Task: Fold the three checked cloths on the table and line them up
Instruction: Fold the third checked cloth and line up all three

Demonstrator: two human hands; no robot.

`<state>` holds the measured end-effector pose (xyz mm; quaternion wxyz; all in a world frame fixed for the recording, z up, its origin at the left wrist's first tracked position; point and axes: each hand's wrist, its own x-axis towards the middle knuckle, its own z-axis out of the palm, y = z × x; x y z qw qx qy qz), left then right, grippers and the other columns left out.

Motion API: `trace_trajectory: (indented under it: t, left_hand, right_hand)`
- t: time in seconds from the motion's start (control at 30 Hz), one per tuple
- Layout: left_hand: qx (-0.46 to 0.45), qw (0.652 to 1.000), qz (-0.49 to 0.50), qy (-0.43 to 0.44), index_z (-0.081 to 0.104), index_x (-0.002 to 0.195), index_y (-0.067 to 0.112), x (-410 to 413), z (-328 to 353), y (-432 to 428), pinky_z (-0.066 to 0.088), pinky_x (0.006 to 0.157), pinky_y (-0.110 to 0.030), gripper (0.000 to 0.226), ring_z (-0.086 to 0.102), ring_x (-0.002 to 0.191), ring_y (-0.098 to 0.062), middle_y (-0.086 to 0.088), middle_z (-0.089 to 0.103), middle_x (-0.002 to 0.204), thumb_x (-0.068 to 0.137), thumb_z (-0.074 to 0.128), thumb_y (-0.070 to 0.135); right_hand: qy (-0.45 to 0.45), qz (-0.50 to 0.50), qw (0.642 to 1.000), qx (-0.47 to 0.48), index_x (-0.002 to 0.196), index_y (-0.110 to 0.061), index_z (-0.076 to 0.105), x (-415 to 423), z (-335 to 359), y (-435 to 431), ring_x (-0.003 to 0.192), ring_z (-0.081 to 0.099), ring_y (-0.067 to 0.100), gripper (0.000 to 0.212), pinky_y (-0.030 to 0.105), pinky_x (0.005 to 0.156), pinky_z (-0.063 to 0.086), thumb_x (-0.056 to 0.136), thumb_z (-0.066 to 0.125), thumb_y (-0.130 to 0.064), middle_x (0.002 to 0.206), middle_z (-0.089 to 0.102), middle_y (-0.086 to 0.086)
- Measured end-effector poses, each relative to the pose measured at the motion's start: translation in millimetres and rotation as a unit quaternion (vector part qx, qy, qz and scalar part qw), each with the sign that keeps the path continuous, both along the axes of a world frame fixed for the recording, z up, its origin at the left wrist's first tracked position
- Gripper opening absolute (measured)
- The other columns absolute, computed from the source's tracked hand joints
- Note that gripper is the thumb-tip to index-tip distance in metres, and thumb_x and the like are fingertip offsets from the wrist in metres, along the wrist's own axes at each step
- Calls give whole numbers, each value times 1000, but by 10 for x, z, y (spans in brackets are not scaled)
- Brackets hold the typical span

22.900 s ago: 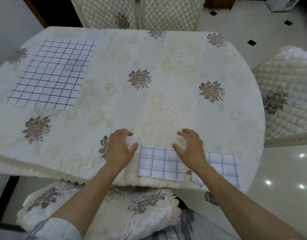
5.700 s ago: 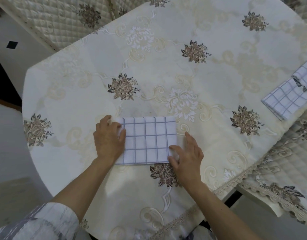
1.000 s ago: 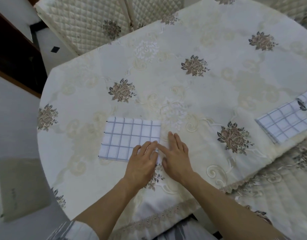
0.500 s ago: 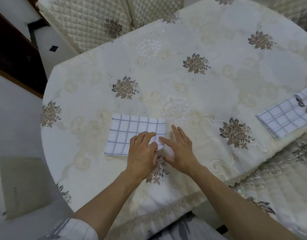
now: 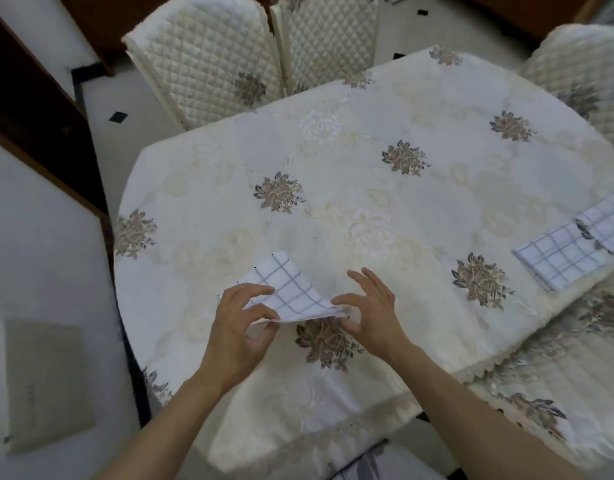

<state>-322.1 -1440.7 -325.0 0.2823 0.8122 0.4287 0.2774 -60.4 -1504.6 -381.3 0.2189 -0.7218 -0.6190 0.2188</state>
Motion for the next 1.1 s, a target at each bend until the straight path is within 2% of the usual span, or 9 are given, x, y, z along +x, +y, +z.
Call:
trace_trajectory:
  t: [0.1, 0.17, 0.27, 0.4, 0.53, 0.7, 0.87, 0.97, 1.1]
  left_hand:
    - [-38, 998, 43, -19, 70, 79, 26, -335, -97, -100, 45, 95, -42, 3, 47, 123, -13, 11, 62, 121, 82, 70, 28]
    - [-66, 995, 68, -32, 70, 80, 29, -508, -142, -170, 42, 98, -31, 5, 47, 123, -12, 13, 62, 121, 84, 68, 32]
    - [-110, 987, 107, -43, 69, 79, 32, -702, -209, -254, 33, 101, -13, 17, 46, 124, -12, 13, 61, 122, 82, 77, 17]
    - [-151, 977, 137, -67, 69, 78, 33, -877, -250, -361, 29, 102, -9, 21, 45, 126, -8, 14, 61, 124, 83, 78, 15]
    - [-176, 969, 159, -75, 70, 78, 30, -989, -302, -433, 27, 100, -6, 19, 45, 125, -6, 15, 61, 124, 82, 78, 13]
    - [-199, 963, 166, -78, 69, 78, 32, -1057, -351, -508, 26, 99, -4, 9, 44, 127, -6, 17, 60, 126, 82, 76, 29]
    - [-195, 962, 176, -79, 68, 79, 30, -1060, -387, -478, 28, 99, -6, 17, 46, 126, -8, 18, 60, 125, 83, 77, 16]
    - [-197, 961, 172, -86, 67, 84, 32, -1083, -428, -404, 30, 100, -8, 9, 47, 126, -11, 18, 60, 126, 80, 75, 34]
    - [-162, 981, 105, -30, 61, 109, 35, -1181, -603, -295, 33, 102, -18, 46, 43, 127, -8, 16, 53, 133, 70, 78, 52]
  right_hand:
    - [1, 8, 1000, -21, 105, -35, 72, -224, -63, -11, 145, 26, 27, 37, 45, 110, 23, 70, 79, -25, 148, 45, 4]
    - [0, 18, 999, -36, 107, -36, 72, -386, -123, 0, 143, 31, 27, 40, 47, 110, 28, 69, 80, -26, 147, 47, 5]
    - [-3, 50, 998, -38, 110, -36, 71, -567, -232, 0, 140, 36, 30, 46, 53, 107, 35, 66, 82, -32, 145, 49, 7]
    - [-8, 105, 991, -80, 118, -38, 67, -694, -279, -38, 147, 21, 25, 53, 47, 114, 23, 67, 82, -43, 156, 33, 2]
    - [-66, 144, 984, -80, 113, -32, 70, -763, -374, -104, 147, 18, 24, 48, 49, 115, 25, 69, 73, -51, 157, 28, 0]
    - [-66, 99, 992, -42, 107, -29, 71, -839, -456, -114, 142, 31, 28, 36, 51, 108, 33, 73, 75, -40, 152, 38, 4]
    - [-32, 84, 996, 1, 98, -36, 71, -935, -426, -13, 133, 45, 34, 38, 52, 100, 38, 64, 89, -32, 142, 51, 11]
    - [-28, 70, 997, -1, 92, -35, 72, -951, -411, 13, 130, 48, 37, 38, 54, 95, 41, 60, 91, -23, 139, 54, 12]
    - [-35, 62, 997, 2, 90, -33, 74, -967, -438, 6, 131, 47, 38, 41, 54, 96, 42, 62, 86, -6, 140, 54, 13]
